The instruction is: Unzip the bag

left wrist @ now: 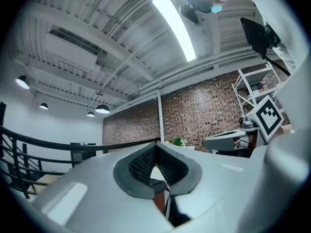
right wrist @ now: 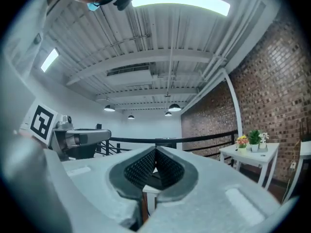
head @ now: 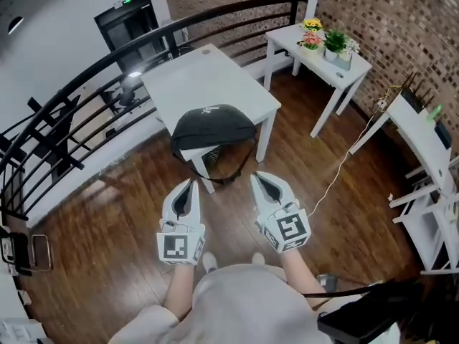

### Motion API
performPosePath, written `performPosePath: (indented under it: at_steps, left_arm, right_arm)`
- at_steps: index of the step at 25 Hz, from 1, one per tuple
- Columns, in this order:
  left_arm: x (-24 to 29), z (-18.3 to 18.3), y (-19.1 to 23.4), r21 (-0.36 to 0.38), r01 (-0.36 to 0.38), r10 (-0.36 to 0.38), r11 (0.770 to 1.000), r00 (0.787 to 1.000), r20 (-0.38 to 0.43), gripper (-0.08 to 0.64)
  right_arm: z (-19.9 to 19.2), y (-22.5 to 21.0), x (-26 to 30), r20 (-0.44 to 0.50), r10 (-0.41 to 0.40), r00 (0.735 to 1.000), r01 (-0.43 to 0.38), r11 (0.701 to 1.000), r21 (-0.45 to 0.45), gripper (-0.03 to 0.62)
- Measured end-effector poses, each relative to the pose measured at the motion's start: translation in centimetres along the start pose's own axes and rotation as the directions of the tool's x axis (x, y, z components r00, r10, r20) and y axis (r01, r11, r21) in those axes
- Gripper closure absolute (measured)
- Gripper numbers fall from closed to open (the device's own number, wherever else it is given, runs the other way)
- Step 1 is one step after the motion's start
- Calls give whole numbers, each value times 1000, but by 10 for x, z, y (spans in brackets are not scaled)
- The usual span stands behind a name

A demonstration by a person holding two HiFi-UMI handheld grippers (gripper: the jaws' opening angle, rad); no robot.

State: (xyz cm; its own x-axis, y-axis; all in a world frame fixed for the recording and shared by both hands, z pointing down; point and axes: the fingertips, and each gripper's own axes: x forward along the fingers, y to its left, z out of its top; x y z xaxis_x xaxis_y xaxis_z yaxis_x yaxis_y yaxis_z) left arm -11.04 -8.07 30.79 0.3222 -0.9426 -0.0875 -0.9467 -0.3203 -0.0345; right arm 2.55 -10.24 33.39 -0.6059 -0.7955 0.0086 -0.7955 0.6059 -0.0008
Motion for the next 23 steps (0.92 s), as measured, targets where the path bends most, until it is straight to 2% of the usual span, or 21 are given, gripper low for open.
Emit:
performPosePath:
  at_steps: [3,8,11,16,23]
  left_arm:
    - [-11,5,9,-10,-9,9,1000,1000,15,541]
    - [-31,0,35,5,11,-11,1000,1000,21,541]
    - [-31,7,60,-2,5,-5,1000,1000,31,541]
    - [-28,33,40,8,37,-38,999,997,60,542]
    - [-30,39,34,17,57,-58,998,996,61,541]
  right_arm:
    - [8,17,8,7,18,1000,-18,999,-28,601]
    - [6,38,22,-9,-29,1000,29,999,-16,601]
    - [7,52,46,-26,-20,999,20,1000,-18,601]
    - [-5,52,37,-80,-24,997,25,1000,6,601]
    - [-2,44,35,-80,-61,995,60,998,-10,601]
